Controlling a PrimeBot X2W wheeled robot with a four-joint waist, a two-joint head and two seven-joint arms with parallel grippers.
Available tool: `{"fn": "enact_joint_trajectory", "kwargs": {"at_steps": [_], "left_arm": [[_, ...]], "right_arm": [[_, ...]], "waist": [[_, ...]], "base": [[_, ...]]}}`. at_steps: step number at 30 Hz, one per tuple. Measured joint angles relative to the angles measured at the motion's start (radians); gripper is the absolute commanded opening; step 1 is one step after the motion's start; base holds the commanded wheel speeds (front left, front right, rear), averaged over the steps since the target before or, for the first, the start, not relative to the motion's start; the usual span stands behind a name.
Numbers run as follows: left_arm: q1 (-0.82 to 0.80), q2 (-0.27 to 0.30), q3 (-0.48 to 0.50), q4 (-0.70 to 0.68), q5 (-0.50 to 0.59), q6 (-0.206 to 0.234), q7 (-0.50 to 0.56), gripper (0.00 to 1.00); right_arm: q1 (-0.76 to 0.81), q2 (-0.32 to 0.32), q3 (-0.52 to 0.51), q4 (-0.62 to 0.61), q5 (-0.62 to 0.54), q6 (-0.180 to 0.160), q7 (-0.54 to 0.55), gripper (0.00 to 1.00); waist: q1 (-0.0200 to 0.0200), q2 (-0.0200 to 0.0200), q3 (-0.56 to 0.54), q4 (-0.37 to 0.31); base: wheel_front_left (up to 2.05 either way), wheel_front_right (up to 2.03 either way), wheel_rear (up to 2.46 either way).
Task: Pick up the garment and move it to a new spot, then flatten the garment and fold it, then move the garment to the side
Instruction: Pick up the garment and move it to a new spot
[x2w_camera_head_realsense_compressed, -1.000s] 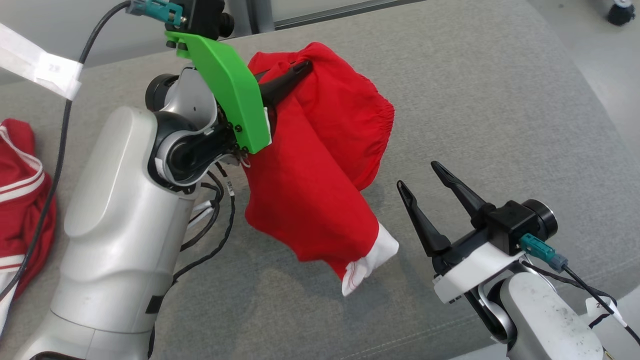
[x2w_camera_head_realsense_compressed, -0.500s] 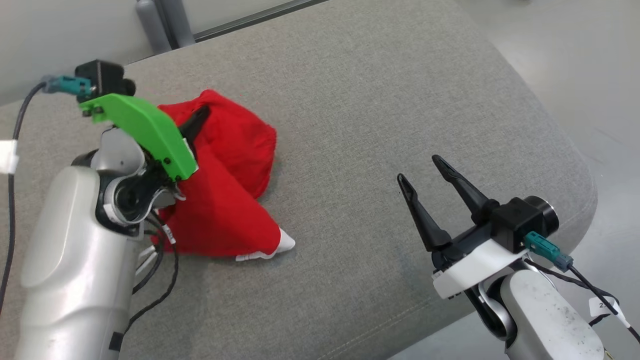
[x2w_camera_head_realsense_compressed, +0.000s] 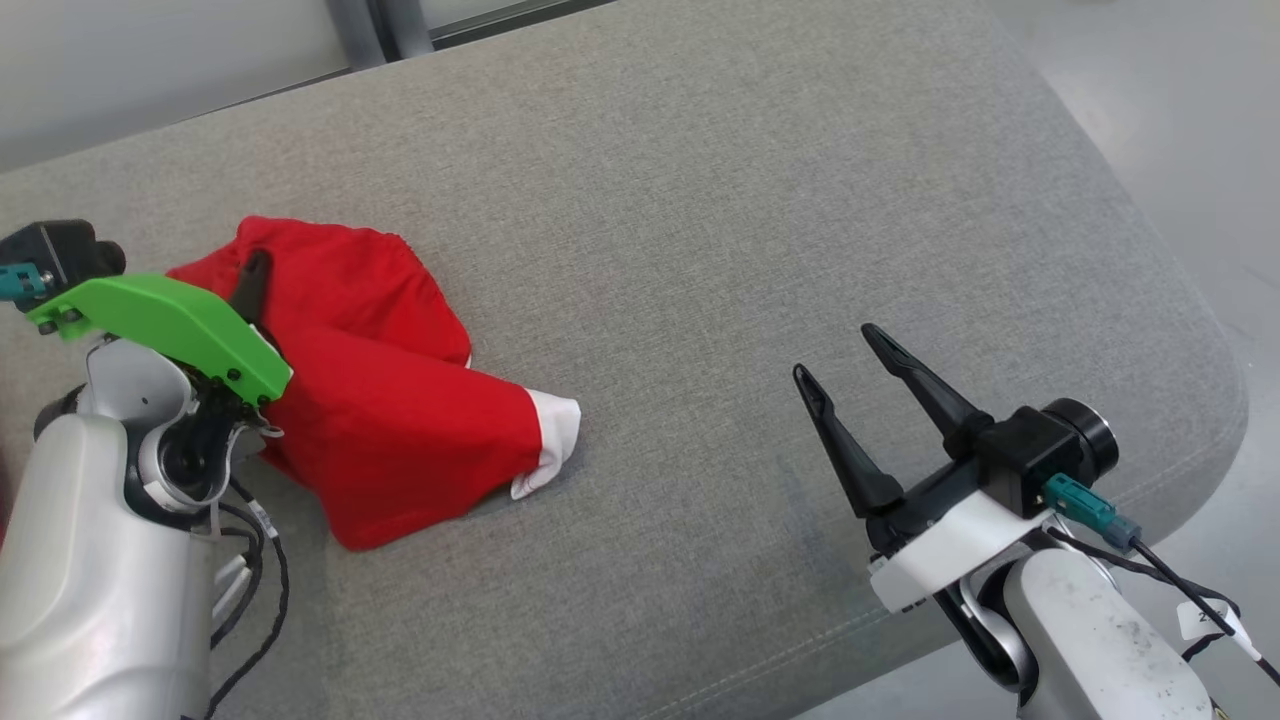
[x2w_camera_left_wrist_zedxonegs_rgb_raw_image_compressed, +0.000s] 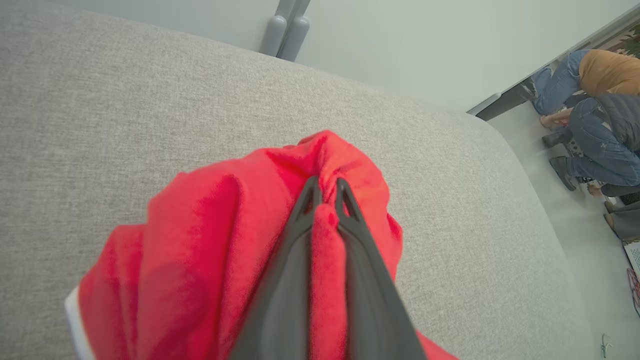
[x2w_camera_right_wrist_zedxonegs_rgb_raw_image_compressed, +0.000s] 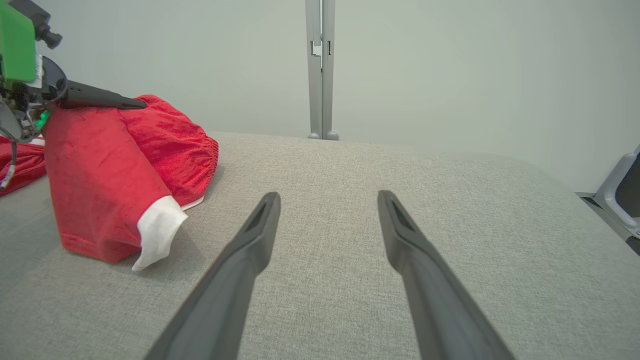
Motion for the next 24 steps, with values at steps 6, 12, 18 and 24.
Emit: {"fn": "enact_joint_trajectory", "kwargs": {"at_steps": [6, 12, 18, 24], "left_arm": [[0.046, -0.030, 0.011, -0.018, -0.016, 0.000, -0.050, 0.00], [0.123, -0.031, 0.034, -0.051, -0.014, 0.000, -0.127, 0.00], [0.204, -0.093, 0.040, -0.098, -0.025, 0.007, -0.171, 0.11], [0.326, -0.112, 0.030, -0.098, -0.030, 0.012, -0.210, 0.75]], "right_arm": [[0.006, -0.001, 0.041, 0.028, 0.003, 0.012, 0.000, 1.00], [0.006, -0.002, 0.114, 0.064, 0.004, 0.027, 0.000, 1.00], [0.007, -0.024, 0.147, 0.089, 0.025, 0.036, 0.006, 1.00], [0.008, -0.033, 0.192, 0.104, 0.049, 0.036, 0.026, 1.00]], "waist": [[0.0000, 0.0000, -0.005, 0.040], [0.0000, 0.0000, -0.014, 0.093], [0.0000, 0.0000, -0.027, 0.149], [0.0000, 0.0000, -0.037, 0.207]], "base": [[0.00, 0.00, 0.00], [0.00, 0.00, 0.00], [0.00, 0.00, 0.00], [0.00, 0.00, 0.00]]}}
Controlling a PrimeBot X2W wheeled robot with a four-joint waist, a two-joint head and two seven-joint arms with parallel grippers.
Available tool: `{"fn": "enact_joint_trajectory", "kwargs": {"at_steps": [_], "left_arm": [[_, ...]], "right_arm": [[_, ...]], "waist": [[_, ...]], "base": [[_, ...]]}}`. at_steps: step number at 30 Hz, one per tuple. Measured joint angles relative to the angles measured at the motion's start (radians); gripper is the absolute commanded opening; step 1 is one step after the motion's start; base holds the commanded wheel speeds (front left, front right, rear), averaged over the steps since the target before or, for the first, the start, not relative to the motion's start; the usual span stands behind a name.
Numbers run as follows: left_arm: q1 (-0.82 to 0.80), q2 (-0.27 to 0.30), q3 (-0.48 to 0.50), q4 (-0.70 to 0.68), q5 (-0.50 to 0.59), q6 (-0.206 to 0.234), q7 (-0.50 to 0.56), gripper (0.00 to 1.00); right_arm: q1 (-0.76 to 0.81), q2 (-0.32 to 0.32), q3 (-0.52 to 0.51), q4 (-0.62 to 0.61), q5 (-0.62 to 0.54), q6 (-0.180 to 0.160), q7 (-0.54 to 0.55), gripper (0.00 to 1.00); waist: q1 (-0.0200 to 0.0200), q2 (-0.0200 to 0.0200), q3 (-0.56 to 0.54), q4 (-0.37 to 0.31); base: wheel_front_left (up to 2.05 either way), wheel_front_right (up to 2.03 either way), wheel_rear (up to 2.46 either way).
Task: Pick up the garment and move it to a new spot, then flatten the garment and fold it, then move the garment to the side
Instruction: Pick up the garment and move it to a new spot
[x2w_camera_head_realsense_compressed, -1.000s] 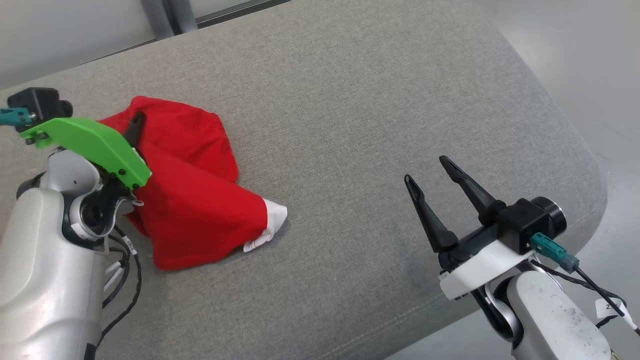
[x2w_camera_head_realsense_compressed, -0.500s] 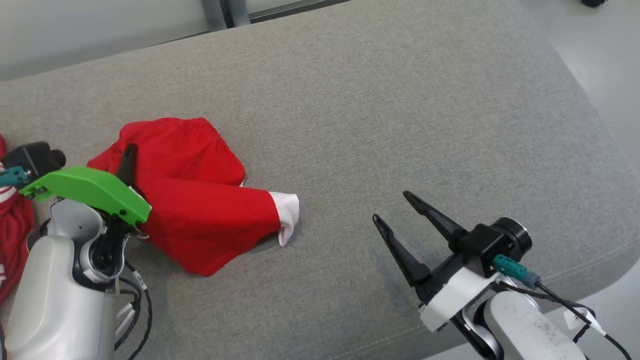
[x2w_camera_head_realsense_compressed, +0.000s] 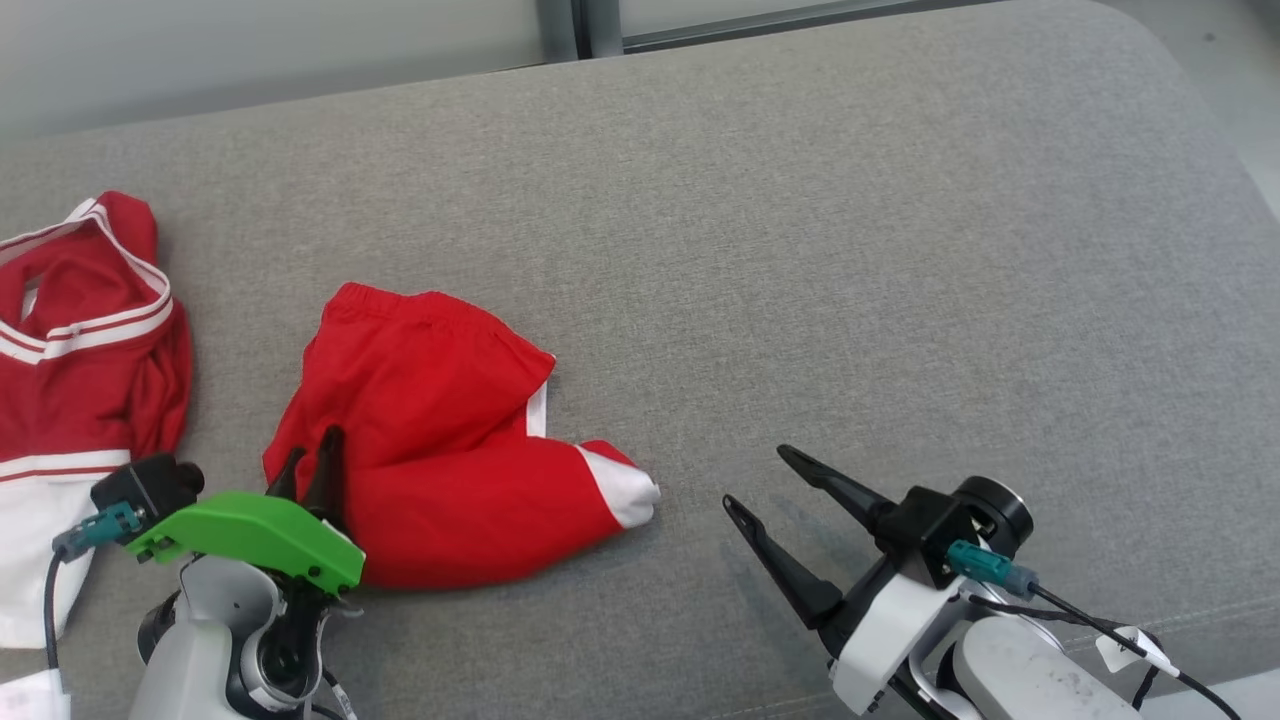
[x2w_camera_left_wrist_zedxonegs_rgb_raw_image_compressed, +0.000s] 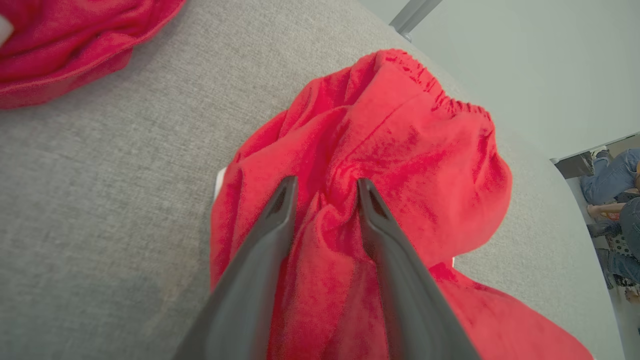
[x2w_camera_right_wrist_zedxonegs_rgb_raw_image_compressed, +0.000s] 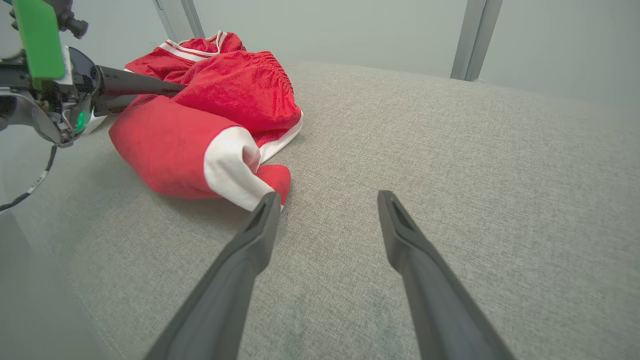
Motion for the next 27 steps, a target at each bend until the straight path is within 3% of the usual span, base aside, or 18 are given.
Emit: {"fn": "enact_joint_trajectory", "kwargs": {"at_steps": [1, 4, 10, 27], "left_arm": [[0.016, 0.000, -0.002, 0.002, 0.005, 0.000, -0.009, 0.91], [0.051, 0.001, -0.004, 0.007, 0.027, 0.006, -0.041, 1.00], [0.093, 0.001, -0.015, 0.006, 0.037, 0.008, -0.061, 1.00], [0.106, 0.007, -0.103, -0.187, 0.132, -0.006, -0.124, 1.00]], "right_arm": [[0.000, -0.002, 0.013, 0.005, 0.000, 0.000, 0.002, 1.00], [-0.001, -0.011, 0.047, 0.018, 0.000, 0.001, 0.011, 1.00], [-0.004, -0.035, 0.141, 0.024, 0.019, 0.001, 0.027, 1.00], [-0.073, -0.077, 0.184, 0.116, 0.116, 0.001, 0.059, 1.00]], "waist": [[0.0000, 0.0000, -0.001, 0.009], [0.0000, 0.0000, -0.007, 0.036], [0.0000, 0.0000, -0.029, 0.084], [0.0000, 0.0000, -0.045, 0.167]], "base": [[0.00, 0.00, 0.00], [0.00, 0.00, 0.00], [0.00, 0.00, 0.00], [0.00, 0.00, 0.00]]}}
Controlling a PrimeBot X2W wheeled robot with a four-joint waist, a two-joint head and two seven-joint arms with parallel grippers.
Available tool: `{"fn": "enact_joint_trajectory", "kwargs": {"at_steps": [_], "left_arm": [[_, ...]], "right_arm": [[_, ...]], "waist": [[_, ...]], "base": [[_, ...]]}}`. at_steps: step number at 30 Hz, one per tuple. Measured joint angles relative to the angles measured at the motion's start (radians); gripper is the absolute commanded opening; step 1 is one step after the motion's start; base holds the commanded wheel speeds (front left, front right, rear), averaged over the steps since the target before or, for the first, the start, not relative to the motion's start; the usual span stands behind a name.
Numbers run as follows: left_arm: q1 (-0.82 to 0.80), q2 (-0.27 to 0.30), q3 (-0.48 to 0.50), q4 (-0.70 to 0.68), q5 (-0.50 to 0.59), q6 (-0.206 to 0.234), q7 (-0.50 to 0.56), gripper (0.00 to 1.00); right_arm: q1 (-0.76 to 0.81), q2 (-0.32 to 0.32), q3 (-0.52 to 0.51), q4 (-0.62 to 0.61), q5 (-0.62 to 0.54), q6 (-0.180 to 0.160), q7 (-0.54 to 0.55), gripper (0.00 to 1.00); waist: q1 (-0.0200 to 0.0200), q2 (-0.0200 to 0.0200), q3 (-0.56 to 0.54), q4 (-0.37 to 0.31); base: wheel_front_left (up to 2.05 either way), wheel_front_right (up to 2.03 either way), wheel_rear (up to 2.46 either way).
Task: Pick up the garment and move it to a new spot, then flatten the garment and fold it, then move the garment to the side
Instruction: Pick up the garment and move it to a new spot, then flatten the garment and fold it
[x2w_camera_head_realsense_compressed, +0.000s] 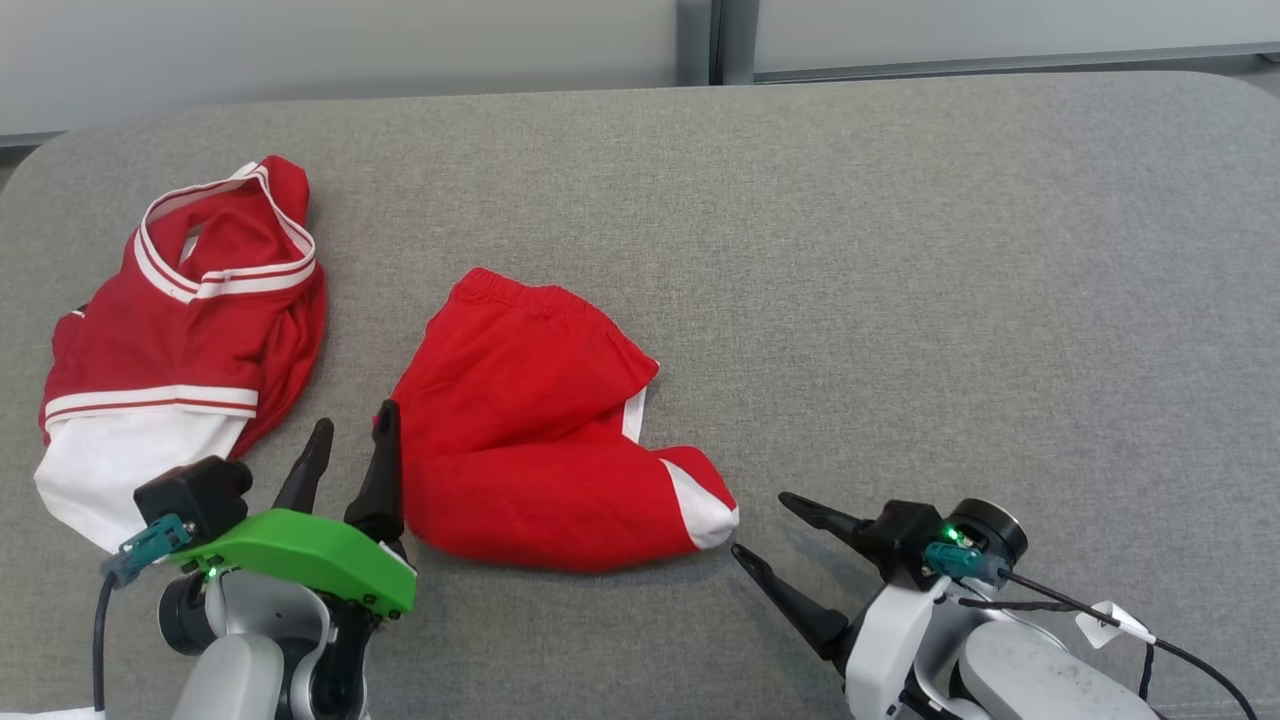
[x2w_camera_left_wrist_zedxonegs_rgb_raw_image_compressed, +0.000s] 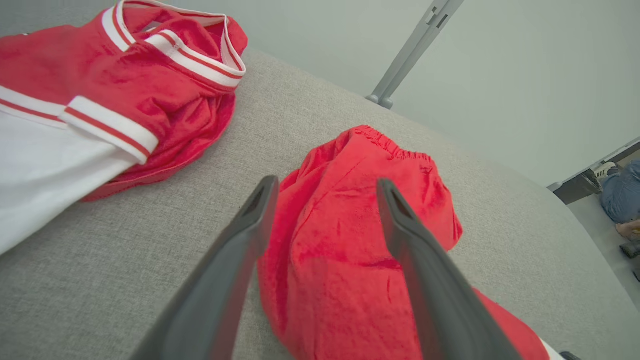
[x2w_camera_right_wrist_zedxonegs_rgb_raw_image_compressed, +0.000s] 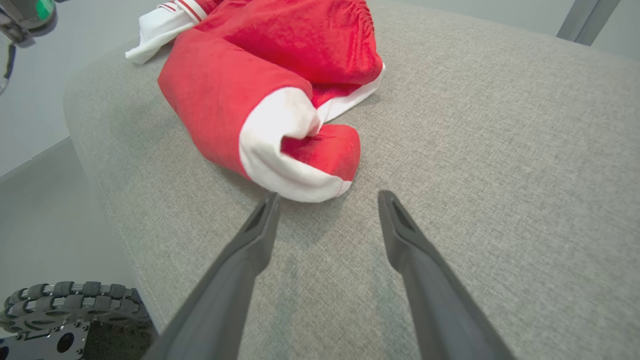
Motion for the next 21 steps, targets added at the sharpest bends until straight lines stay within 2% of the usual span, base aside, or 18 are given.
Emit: {"fn": "enact_joint_trajectory", "kwargs": {"at_steps": [5, 11, 12, 13, 14, 15, 16, 21], "left_arm": [[-0.032, 0.040, -0.063, -0.042, 0.049, -0.013, 0.041, 1.00], [-0.143, 0.084, -0.164, -0.076, 0.131, -0.050, 0.128, 1.00], [-0.162, 0.087, -0.181, -0.076, 0.142, -0.055, 0.145, 1.00], [-0.182, 0.092, -0.201, -0.076, 0.153, -0.060, 0.164, 1.00], [-0.204, 0.096, -0.225, -0.075, 0.171, -0.067, 0.181, 1.00], [-0.227, 0.098, -0.244, -0.073, 0.187, -0.074, 0.198, 1.00], [-0.252, 0.098, -0.263, -0.069, 0.200, -0.076, 0.218, 1.00], [-0.384, 0.132, -0.345, -0.004, 0.317, -0.101, 0.295, 1.00]], "right_arm": [[-0.036, 0.012, 0.006, 0.016, 0.017, 0.000, 0.000, 1.00], [-0.114, 0.049, 0.068, 0.048, 0.026, 0.000, 0.018, 0.98], [-0.121, 0.055, 0.076, 0.055, 0.029, 0.000, 0.018, 0.82], [-0.128, 0.061, 0.086, 0.063, 0.033, 0.000, 0.018, 0.48], [-0.136, 0.068, 0.097, 0.070, 0.039, 0.000, 0.018, 0.34], [-0.144, 0.077, 0.106, 0.075, 0.047, 0.000, 0.018, 0.14], [-0.155, 0.083, 0.119, 0.080, 0.053, 0.000, 0.018, 0.00], [-0.215, 0.130, 0.179, 0.095, 0.072, 0.000, 0.017, 0.00]], "waist": [[0.0000, 0.0000, 0.010, 0.000], [0.0000, 0.0000, 0.037, -0.016], [0.0000, 0.0000, 0.042, -0.020], [0.0000, 0.0000, 0.047, -0.024], [0.0000, 0.0000, 0.052, -0.029], [0.0000, 0.0000, 0.058, -0.034], [0.0000, 0.0000, 0.064, -0.039], [0.0000, 0.0000, 0.089, -0.076]], "base": [[0.00, 0.00, 0.00], [0.00, 0.00, 0.00], [0.00, 0.00, 0.00], [0.00, 0.00, 0.00], [0.00, 0.00, 0.00], [0.00, 0.00, 0.00], [0.00, 0.00, 0.00], [0.00, 0.00, 0.00]]}}
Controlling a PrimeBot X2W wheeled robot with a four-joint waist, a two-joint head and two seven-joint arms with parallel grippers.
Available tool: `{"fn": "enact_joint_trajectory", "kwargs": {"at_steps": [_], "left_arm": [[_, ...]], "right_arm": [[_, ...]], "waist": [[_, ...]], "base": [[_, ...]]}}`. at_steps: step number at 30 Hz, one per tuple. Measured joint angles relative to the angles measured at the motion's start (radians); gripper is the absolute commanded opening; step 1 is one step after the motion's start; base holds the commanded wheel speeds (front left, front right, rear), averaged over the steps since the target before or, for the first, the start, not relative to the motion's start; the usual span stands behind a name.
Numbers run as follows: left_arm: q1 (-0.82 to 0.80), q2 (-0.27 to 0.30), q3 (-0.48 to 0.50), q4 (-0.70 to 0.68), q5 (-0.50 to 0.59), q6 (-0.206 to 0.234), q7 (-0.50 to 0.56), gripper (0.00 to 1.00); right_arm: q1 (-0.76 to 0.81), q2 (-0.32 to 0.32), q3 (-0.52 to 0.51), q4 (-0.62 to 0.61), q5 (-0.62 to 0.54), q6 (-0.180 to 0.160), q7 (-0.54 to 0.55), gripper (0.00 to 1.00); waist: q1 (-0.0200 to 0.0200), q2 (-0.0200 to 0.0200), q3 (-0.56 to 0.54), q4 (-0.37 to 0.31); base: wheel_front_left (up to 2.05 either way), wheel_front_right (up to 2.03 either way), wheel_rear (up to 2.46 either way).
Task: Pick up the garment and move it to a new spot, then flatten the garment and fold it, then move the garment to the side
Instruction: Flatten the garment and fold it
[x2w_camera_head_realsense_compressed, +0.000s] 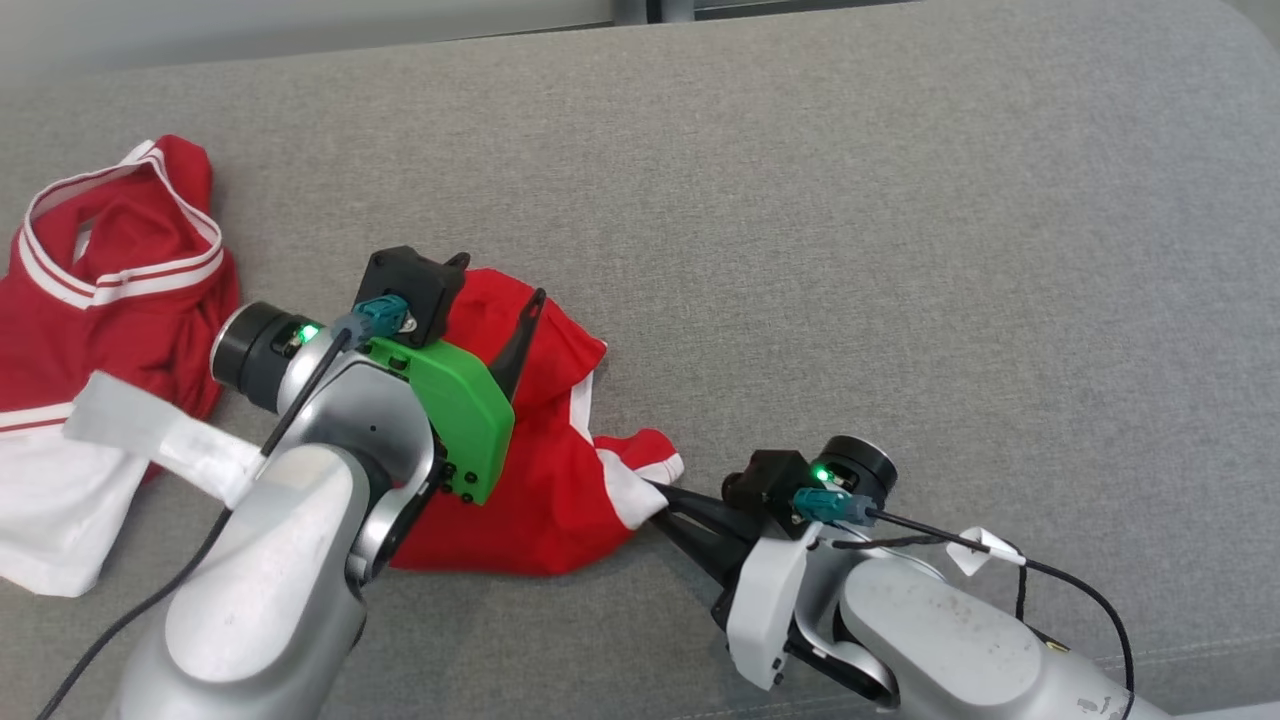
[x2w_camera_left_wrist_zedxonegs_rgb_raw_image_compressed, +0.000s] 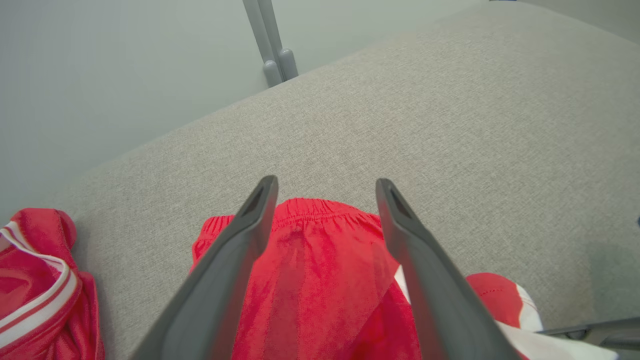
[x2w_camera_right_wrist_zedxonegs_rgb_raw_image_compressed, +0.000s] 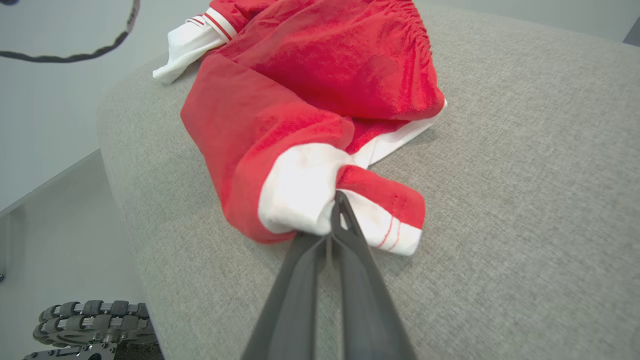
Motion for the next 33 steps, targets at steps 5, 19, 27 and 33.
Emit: {"fn": "enact_joint_trajectory", "kwargs": {"at_steps": [5, 19, 27, 33], "left_arm": [[-0.074, 0.049, -0.054, 0.111, 0.089, -0.028, 0.092, 1.00], [-0.202, 0.038, -0.096, 0.219, 0.147, -0.059, 0.185, 1.00], [-0.221, 0.064, -0.144, 0.320, 0.182, -0.073, 0.260, 1.00], [-0.221, 0.069, -0.170, 0.367, 0.170, -0.087, 0.326, 1.00]], "right_arm": [[-0.045, 0.031, 0.042, 0.010, 0.007, 0.000, -0.023, 0.00], [-0.067, 0.008, 0.066, 0.054, 0.046, 0.000, -0.071, 0.00], [-0.069, 0.020, 0.105, 0.072, 0.060, 0.000, -0.080, 0.00], [-0.072, 0.013, 0.101, 0.088, 0.075, 0.000, -0.081, 0.00]], "waist": [[0.0000, 0.0000, 0.019, -0.051], [0.0000, 0.0000, 0.043, -0.201], [0.0000, 0.0000, 0.040, -0.218], [0.0000, 0.0000, 0.036, -0.218]], "base": [[0.00, 0.00, 0.00], [0.00, 0.00, 0.00], [0.00, 0.00, 0.00], [0.00, 0.00, 0.00]]}}
